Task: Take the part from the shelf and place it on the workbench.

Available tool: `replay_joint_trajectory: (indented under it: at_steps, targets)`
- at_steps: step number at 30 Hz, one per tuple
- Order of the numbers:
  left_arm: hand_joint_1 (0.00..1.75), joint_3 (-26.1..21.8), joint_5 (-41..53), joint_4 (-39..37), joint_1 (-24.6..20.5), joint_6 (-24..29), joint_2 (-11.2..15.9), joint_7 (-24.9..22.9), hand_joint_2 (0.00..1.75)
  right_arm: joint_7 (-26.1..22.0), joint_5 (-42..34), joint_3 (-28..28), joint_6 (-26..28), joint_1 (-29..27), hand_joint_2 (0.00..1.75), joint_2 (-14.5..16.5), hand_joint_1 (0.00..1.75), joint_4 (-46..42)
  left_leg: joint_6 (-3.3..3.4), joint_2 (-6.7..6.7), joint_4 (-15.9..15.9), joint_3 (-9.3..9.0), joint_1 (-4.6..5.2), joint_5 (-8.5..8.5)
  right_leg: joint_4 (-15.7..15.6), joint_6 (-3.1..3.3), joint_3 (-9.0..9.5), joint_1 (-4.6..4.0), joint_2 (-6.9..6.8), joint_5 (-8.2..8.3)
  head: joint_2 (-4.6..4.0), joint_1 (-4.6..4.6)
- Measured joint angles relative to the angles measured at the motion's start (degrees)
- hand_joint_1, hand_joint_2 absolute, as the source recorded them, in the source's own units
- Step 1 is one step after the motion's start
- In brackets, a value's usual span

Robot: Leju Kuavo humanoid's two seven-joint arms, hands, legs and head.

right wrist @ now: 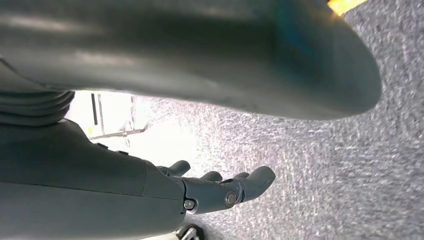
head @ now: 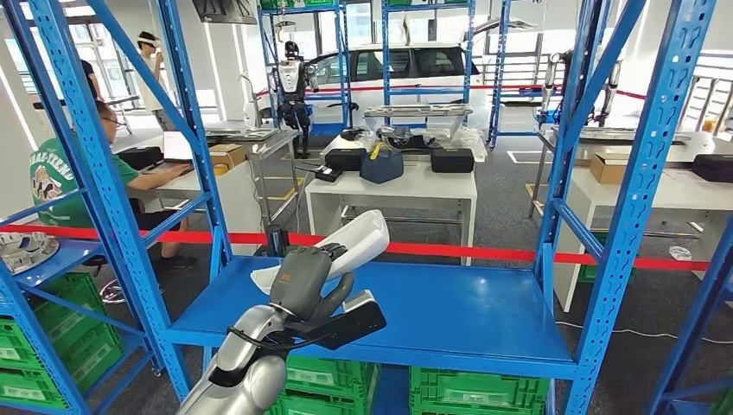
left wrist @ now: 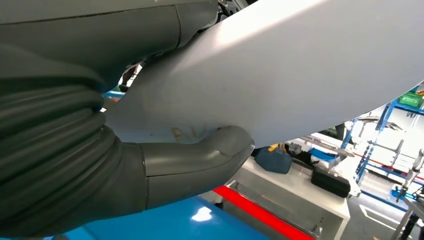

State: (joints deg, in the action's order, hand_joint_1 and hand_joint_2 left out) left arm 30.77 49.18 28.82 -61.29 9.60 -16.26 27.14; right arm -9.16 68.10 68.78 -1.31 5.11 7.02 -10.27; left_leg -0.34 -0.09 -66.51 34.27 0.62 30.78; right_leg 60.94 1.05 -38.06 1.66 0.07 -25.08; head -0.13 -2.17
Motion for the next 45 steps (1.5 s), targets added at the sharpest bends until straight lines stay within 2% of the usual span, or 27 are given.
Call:
replay_joint_trajectory:
  at_steps: [2, 5, 6, 8, 10, 11, 12, 14, 15, 17, 18, 20, 22, 25, 26, 27, 28, 30, 32, 33, 35, 37, 38, 40, 42, 43, 45]
  targets:
    - [1.75, 0.0, 0.0, 0.1, -0.2, 0.0, -0.1, 0.0, 1.75, 0.0, 0.1, -0.1, 0.0, 0.0, 0.0, 0.2, 0.0, 0.0, 0.67, -0.07, 6.4, -4.16, 0.38, -0.15, -0.3, -0.56, -0.31, 0.1, 0.03, 0.91, 0.0, 0.03]
    - [1.75, 0.0, 0.0, 0.1, -0.4, 0.0, -0.1, 0.0, 1.75, 0.0, 0.1, -0.3, 0.0, 0.0, 0.0, 0.4, 0.0, 0.0, 1.22, 0.04, 8.8, -4.49, 0.66, -1.14, -1.2, -1.76, -0.33, 0.38, 0.02, 2.25, 0.0, 0.02]
    - [1.75, 0.0, 0.0, 0.1, -0.4, 0.0, -0.2, 0.0, 1.75, 0.0, 0.1, -0.4, 0.0, -0.1, 0.0, 0.4, 0.0, 0.0, 1.55, 0.14, 9.3, -4.38, 0.55, -1.85, -1.0, -2.0, -0.56, 0.34, 0.02, 1.76, 0.0, 0.01]
    - [1.75, 0.0, 0.0, 0.1, -0.6, 0.0, -0.2, -0.1, 1.75, 0.1, 0.1, -0.4, 0.1, -0.1, 0.0, 0.5, 0.0, 0.0, 2.18, 0.34, 10.0, -3.67, 0.25, -3.44, 2.6, -2.21, -1.91, 0.23, 0.04, -2.2, 0.0, 0.06]
    - [1.75, 0.0, 0.0, -0.1, -0.6, 0.0, -0.2, -0.1, 1.75, 0.2, 0.1, -0.4, 0.2, -0.1, 0.0, 0.4, 0.0, 0.0, 2.46, 0.37, 9.9, -2.08, 0.25, -4.63, 9.7, -2.42, -3.95, 0.06, 0.07, -7.13, 0.0, 0.13]
    - [1.75, 0.0, 0.1, -0.2, -0.6, 0.0, -0.2, -0.2, 1.75, 0.2, 0.1, -0.4, 0.2, -0.1, 0.0, 0.3, 0.0, 0.0, 2.42, 0.4, 9.6, -1.21, 0.24, -5.13, 12.7, -2.57, -4.49, 0.05, 0.06, -8.17, 0.0, 0.13]
    - [1.75, 0.0, 0.1, -0.3, -0.5, 0.0, -0.2, -0.2, 1.75, 0.2, 0.1, -0.4, 0.2, -0.1, 0.0, 0.3, 0.0, 0.0, 2.32, 0.45, 9.3, -0.3, 0.19, -5.57, 13.9, -2.72, -4.21, 0.09, 0.05, -7.91, 0.0, 0.14]
    - [1.75, 0.0, 0.1, -0.5, -0.5, 0.0, -0.1, -0.2, 1.75, 0.2, 0.1, -0.4, 0.2, -0.1, 0.0, 0.3, 0.0, 0.0, 1.94, 0.52, 8.3, 1.57, 0.0, -6.25, 10.4, -3.06, -0.59, 0.29, -0.03, -5.32, 0.0, 0.14]
    - [1.75, 0.0, 0.1, -0.5, -0.5, 0.0, -0.1, -0.2, 1.75, 0.2, 0.1, -0.4, 0.2, 0.0, 0.0, 0.3, 0.0, 0.0, 1.65, 0.54, 7.6, 2.51, -0.06, -6.48, 6.7, -3.23, 2.1, 0.31, -0.05, -4.91, 0.0, 0.16]
    - [1.75, 0.0, 0.1, -0.5, -0.6, 0.0, 0.0, -0.2, 1.75, 0.2, 0.1, -0.4, 0.2, 0.1, 0.0, 0.3, 0.0, 0.0, 0.99, 0.55, 6.4, 3.81, -0.01, -6.8, 1.7, -2.73, 5.33, 0.15, 0.06, -5.36, 0.0, 0.17]
    - [1.75, 0.0, 0.1, -0.5, -0.6, 0.1, 0.1, -0.2, 1.75, 0.2, 0.1, -0.4, 0.2, 0.1, 0.0, 0.3, 0.0, 0.0, 0.65, 0.55, 6.1, 4.14, 0.07, -7.01, 0.9, -2.2, 5.59, 0.02, 0.17, -5.94, 0.0, 0.15]
    - [1.75, 0.0, 0.1, -0.6, -0.7, 0.1, 0.1, -0.3, 1.75, 0.2, 0.1, -0.4, 0.2, 0.1, 0.0, 0.3, 0.0, 0.0, 0.02, 0.52, 5.9, 4.41, 0.07, -7.47, 0.8, -1.06, 5.05, 0.03, 0.16, -5.54, -0.01, 0.11]
    - [1.75, 0.0, 0.1, -0.7, -0.8, 0.1, 0.3, -0.3, 1.75, 0.2, 0.1, -0.4, 0.2, 0.0, 0.0, 0.4, 0.0, 0.0, -0.69, 0.36, 4.5, 5.19, -0.08, -5.66, 0.7, -0.19, 4.36, 0.16, 0.01, -4.59, -0.01, 0.1]
    - [1.75, 0.0, 0.1, -0.8, -0.8, 0.2, 0.5, -0.3, 1.75, 0.2, 0.1, -0.4, 0.3, 0.0, 0.0, 0.4, 0.0, 0.0, -1.55, 0.23, -4.5, 7.75, -0.38, 1.55, 0.6, 0.3, 2.56, 0.2, -0.07, -3.0, -0.01, 0.07]
    - [1.75, 0.0, 0.1, -0.9, -0.8, 0.2, 0.5, -0.3, 1.75, 0.2, 0.1, -0.4, 0.3, 0.0, 0.0, 0.4, 0.0, 0.0, -1.62, 0.23, -7.5, 8.27, -0.42, 2.88, 0.6, 0.3, 1.88, 0.14, -0.08, -2.47, -0.01, 0.07]
    - [1.75, 0.0, 0.1, -0.9, -0.8, 0.2, 0.5, -0.4, 1.75, 0.2, 0.1, -0.4, 0.3, 0.0, 0.0, 0.4, 0.0, 0.0, -1.52, 0.22, -9.1, 8.11, -0.41, 3.1, 0.6, 0.3, 1.19, 0.03, -0.09, -1.95, -0.01, 0.07]
    - [1.75, 0.0, 0.1, -1.0, -0.8, 0.2, 0.5, -0.4, 1.75, 0.2, 0.1, -0.4, 0.3, 0.0, 0.0, 0.4, 0.0, 0.0, -1.22, 0.19, -8.8, 6.98, -0.32, 2.31, 0.6, 0.3, 0.52, -0.12, -0.08, -1.42, -0.01, 0.07]
    - [1.75, 0.0, 0.1, -0.9, -0.8, 0.2, 0.5, -0.4, 1.75, 0.2, 0.0, -0.4, 0.3, 0.0, 0.0, 0.5, 0.0, 0.0, 0.21, 0.04, -2.6, 1.94, 0.19, 0.19, 0.6, 0.27, -0.5, -0.39, -0.03, -0.41, -0.01, 0.09]
    - [1.75, 0.0, 0.1, -0.7, -0.9, 0.2, 0.4, -0.4, 1.75, 0.2, 0.0, -0.4, 0.3, 0.0, 0.0, 0.7, 0.0, 0.0, 1.65, 0.08, 4.8, -3.11, 0.87, 0.03, 0.4, -0.14, -0.97, -0.4, -0.03, 0.5, -0.01, 0.09]
    - [1.75, 0.0, 0.1, -0.6, -1.0, 0.2, 0.4, -0.4, 1.75, 0.2, 0.0, -0.4, 0.3, 0.0, 0.0, 0.8, 0.0, 0.0, 2.06, 0.13, 6.9, -4.27, 1.17, 0.33, 0.2, -0.5, -0.98, -0.18, -0.08, 0.93, -0.01, 0.05]
    - [1.75, 0.0, 0.1, -0.6, -1.1, 0.2, 0.4, -0.4, 1.75, 0.2, 0.0, -0.4, 0.3, -0.1, 0.0, 0.9, 0.0, 0.0, 2.28, 0.29, 8.4, -4.42, 1.42, -0.38, -0.7, -1.36, -0.8, 0.06, -0.16, 1.88, -0.01, -0.01]
    - [1.75, 0.0, 0.1, -0.5, -1.3, 0.2, 0.4, -0.4, 1.75, 0.2, 0.0, -0.4, 0.3, -0.1, 0.0, 0.9, 0.0, 0.1, 2.54, 0.47, 10.0, -4.51, 1.14, -2.09, -0.3, -1.88, -1.25, 0.0, -0.08, 1.16, -0.01, 0.01]
    - [1.75, 0.0, 0.1, -0.5, -1.3, 0.1, 0.3, -0.4, 1.75, 0.3, 0.0, -0.4, 0.3, -0.1, 0.0, 0.9, 0.0, 0.1, 2.6, 0.54, 10.7, -4.35, 0.94, -3.03, 1.6, -2.09, -2.04, -0.08, -0.03, -0.45, -0.02, 0.02]
    - [1.75, 0.0, 0.1, -0.6, -1.4, 0.1, 0.3, -0.4, 1.75, 0.4, 0.0, -0.4, 0.2, -0.1, 0.0, 0.7, 0.0, 0.1, 2.7, 0.63, 10.7, -3.31, 0.78, -4.19, 8.2, -2.4, -4.39, -0.06, 0.01, -5.04, -0.01, 0.05]
    - [1.75, 0.0, -0.1, -0.8, -1.3, -0.2, 0.3, -0.3, 1.75, 0.4, 0.1, -0.4, 0.2, -0.1, 0.0, 0.4, 0.0, 0.1, 2.54, 0.67, 10.1, -1.9, 0.72, -4.71, 12.9, -2.77, -5.3, -0.05, -0.01, -7.26, -0.02, 0.06]
    - [1.75, 0.0, -0.2, -0.9, -1.3, -0.4, 0.3, -0.2, 1.75, 0.4, 0.1, -0.4, 0.2, -0.1, 0.0, 0.3, 0.0, 0.1, 2.43, 0.69, 9.6, -1.18, 0.64, -4.85, 12.3, -2.96, -4.21, 0.01, -0.04, -6.95, -0.02, 0.06]
    - [1.75, 0.0, -0.7, -0.9, -1.3, -1.0, 0.4, 0.3, 1.75, 0.4, 0.2, -0.4, 0.2, -0.1, 0.0, 0.2, 0.0, 0.1, 2.06, 0.77, 8.1, 0.23, 0.4, -4.89, 6.0, -3.28, 0.34, 0.23, -0.14, -5.17, -0.02, 0.06]
